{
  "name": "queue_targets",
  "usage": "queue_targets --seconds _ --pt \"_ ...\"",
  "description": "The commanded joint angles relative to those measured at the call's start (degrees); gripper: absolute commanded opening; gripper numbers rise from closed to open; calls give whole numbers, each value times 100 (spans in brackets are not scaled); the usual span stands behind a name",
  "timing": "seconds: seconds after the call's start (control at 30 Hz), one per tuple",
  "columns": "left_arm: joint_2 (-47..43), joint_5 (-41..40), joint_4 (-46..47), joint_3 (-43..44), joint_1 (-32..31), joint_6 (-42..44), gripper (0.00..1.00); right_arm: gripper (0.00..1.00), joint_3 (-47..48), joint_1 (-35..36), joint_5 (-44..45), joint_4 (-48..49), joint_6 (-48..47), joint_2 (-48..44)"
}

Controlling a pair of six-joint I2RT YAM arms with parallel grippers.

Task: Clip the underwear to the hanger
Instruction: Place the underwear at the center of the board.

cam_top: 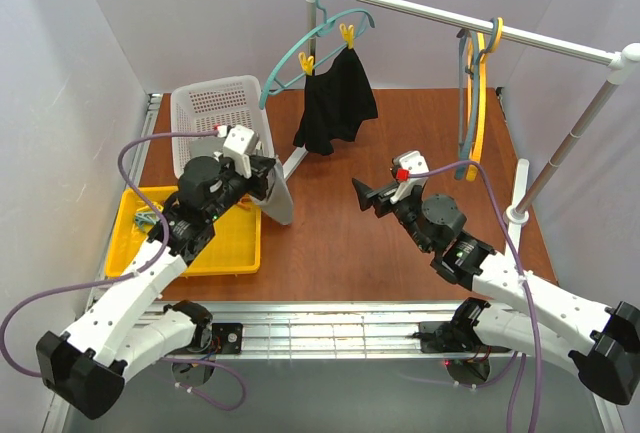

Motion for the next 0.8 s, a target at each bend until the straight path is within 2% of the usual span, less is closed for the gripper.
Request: queue_targets --seconds 0.0,0.07,0.23,0.33,0.57,0.77 --pt "199 251 178 -85 -245 -22 0 99 1 -19 105 261 106 45" --pt "515 392 389 -190 -404 -41 0 99 -60 -19 245 252 123 28" --pt "1464 129 670 -243 -1212 -40 0 99 -227 -63 509 252 123 36" --pt "2062 322 1110 -314 -1546 -84 0 99 -359 -133 650 243 378 133" --pt "3607 682 1892 90 -2117 -67 0 99 -421 -361 773 208 589 327" --pt "4023 991 1928 337 -2461 -242 0 99 -438 -633 695 138 703 387"
